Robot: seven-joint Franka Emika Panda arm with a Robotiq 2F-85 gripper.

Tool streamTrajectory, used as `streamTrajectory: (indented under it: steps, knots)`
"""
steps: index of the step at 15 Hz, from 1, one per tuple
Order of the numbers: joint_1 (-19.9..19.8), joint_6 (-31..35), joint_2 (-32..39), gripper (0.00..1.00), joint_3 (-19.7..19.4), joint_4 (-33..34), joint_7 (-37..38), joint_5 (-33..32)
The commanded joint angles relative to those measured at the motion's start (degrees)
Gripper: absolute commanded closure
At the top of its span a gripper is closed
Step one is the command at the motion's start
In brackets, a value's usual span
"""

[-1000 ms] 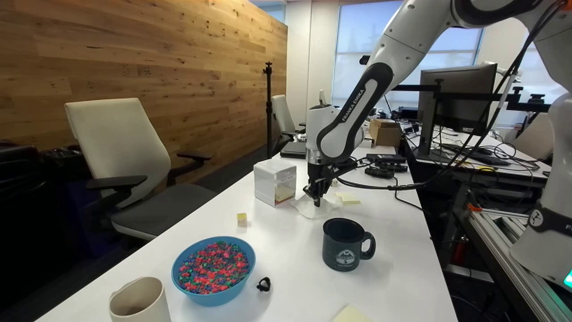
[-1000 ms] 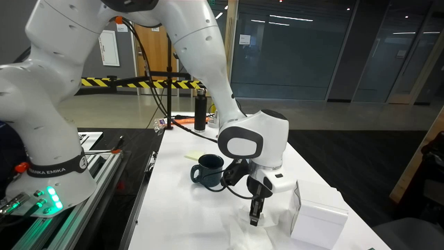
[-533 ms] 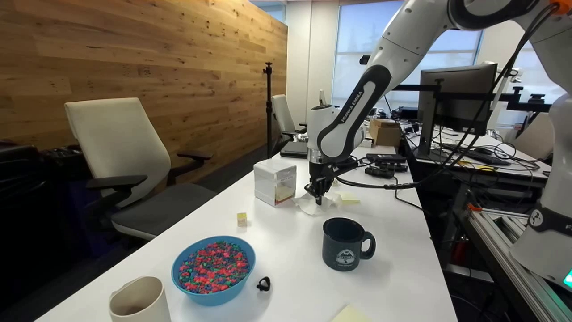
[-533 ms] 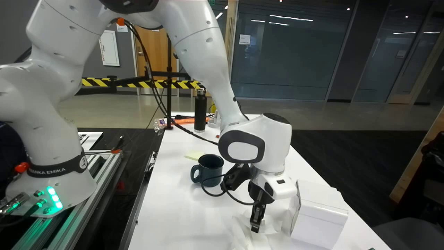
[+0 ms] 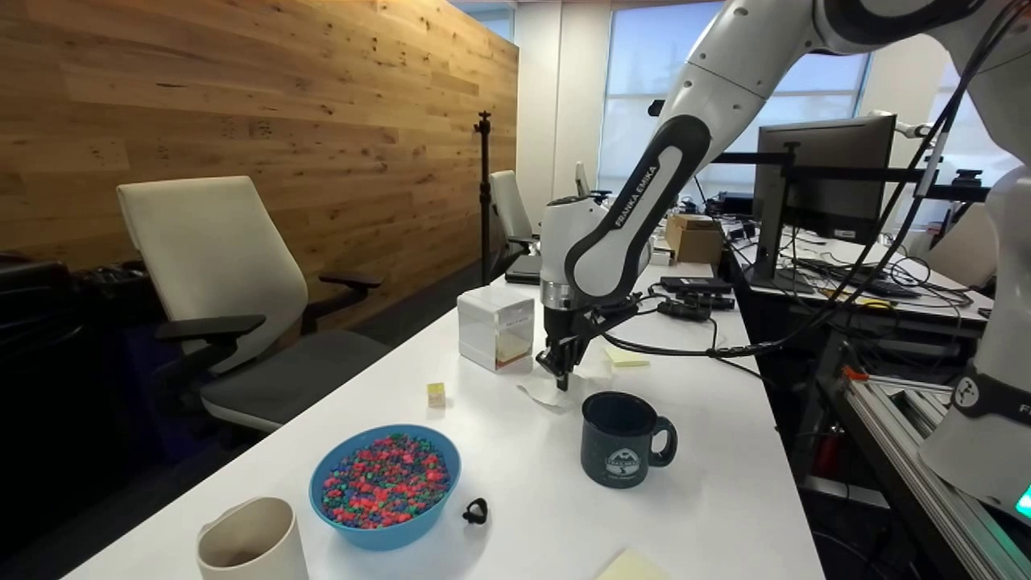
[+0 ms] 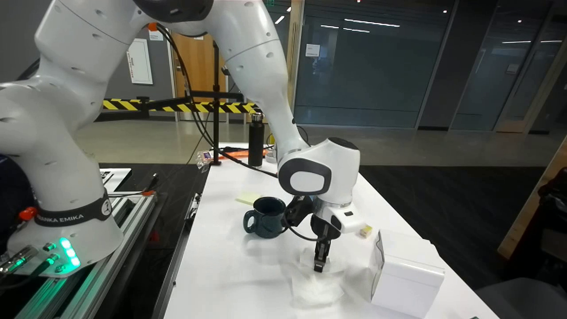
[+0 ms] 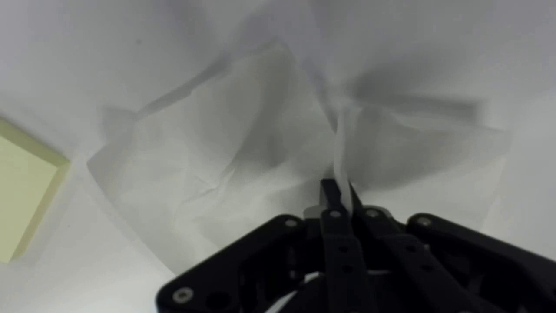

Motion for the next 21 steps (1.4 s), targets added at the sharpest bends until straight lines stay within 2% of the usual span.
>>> streamTrajectory:
  steps: [1, 4, 5, 6, 7, 17, 21]
  knots:
    - [0.5, 0.86, -1.33, 1.0, 0.77, -1.6, -0.19, 0.63]
    - [0.45, 0.07, -2.26, 0.98, 0.84, -1.89, -0.2, 0.94]
    - [0.19, -0.42, -2.94, 0.73, 1.15, -2.18, -0.51, 1.22]
    - [-0.11, -0.75, -3.79, 0.73, 1.53, -2.56, -0.87, 1.57]
    - [-0.32, -0.81, -4.68, 0.68, 1.85, -3.01, -1.13, 1.85]
    - [-1.03, -1.09, -13.81, 0.01, 3.88, -6.83, -1.61, 3.43]
    - [-0.95, -0.84, -15.55, 0.0, 3.94, -7.66, -1.52, 3.37]
